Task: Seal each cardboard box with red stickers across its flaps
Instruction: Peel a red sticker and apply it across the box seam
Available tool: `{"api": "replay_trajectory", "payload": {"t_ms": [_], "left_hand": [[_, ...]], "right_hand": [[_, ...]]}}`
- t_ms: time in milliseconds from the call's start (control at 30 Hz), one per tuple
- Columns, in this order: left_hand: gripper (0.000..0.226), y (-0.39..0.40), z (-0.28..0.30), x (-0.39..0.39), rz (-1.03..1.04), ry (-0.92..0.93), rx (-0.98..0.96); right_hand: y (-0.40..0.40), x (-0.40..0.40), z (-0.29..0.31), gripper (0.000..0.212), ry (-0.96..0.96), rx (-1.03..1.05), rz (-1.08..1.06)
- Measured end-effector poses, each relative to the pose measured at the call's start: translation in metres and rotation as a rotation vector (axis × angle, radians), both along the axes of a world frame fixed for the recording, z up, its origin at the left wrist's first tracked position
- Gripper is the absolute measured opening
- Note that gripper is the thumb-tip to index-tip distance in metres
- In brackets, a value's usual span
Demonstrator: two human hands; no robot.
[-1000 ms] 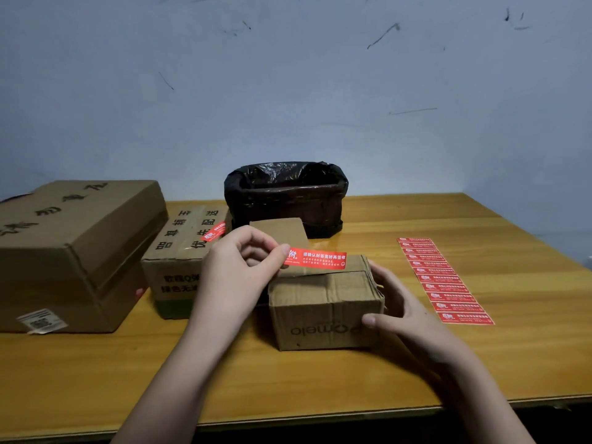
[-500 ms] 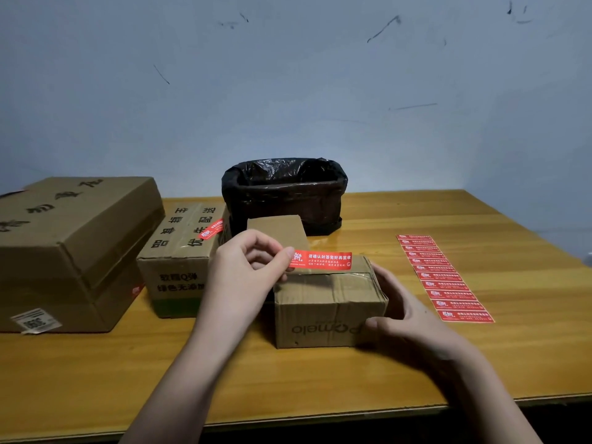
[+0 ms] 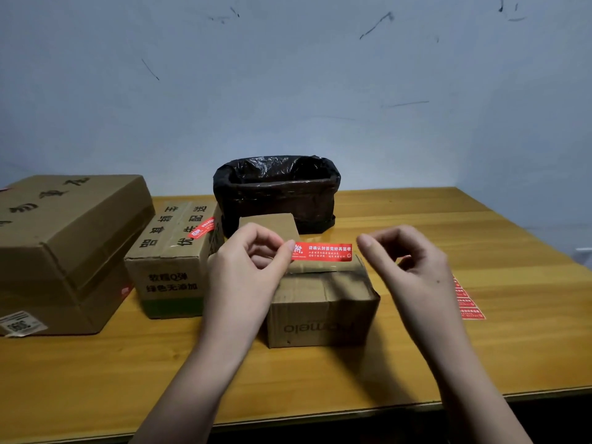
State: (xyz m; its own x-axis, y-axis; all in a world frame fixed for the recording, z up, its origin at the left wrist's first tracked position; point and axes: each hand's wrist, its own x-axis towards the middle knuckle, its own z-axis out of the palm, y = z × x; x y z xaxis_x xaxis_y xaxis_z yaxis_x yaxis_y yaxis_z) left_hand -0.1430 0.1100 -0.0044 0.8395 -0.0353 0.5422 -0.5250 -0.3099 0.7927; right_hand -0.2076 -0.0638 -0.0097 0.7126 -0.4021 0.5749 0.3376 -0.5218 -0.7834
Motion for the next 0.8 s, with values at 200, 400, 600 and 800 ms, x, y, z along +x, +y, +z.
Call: {"api": "replay_trajectory", "payload": {"t_ms": [200,400,600,800], "left_hand": [[0.018,0.002,-0.003,0.002,0.001,-0.004,-0.030],[0.013,0.006,0.000,0.001,-0.035,0.078,-0.049],[0.011,0.006,0.004,-0.001,0.044,0.009,0.128],[0.020,0.004,0.006,-0.003,0.070,-0.036,0.147]], "right_hand": [[0.013,0.009,-0.005,0.015,0.033,-0.090,-0.092],[0.015,0.012,-0.003,0.015,0.008,-0.114,-0.059],[0.015,0.009,0.002,0.015,0.017,-0.156,-0.057],[0.020,0.009,0.004,0.017,-0.011,-0.153,-0.041]]}}
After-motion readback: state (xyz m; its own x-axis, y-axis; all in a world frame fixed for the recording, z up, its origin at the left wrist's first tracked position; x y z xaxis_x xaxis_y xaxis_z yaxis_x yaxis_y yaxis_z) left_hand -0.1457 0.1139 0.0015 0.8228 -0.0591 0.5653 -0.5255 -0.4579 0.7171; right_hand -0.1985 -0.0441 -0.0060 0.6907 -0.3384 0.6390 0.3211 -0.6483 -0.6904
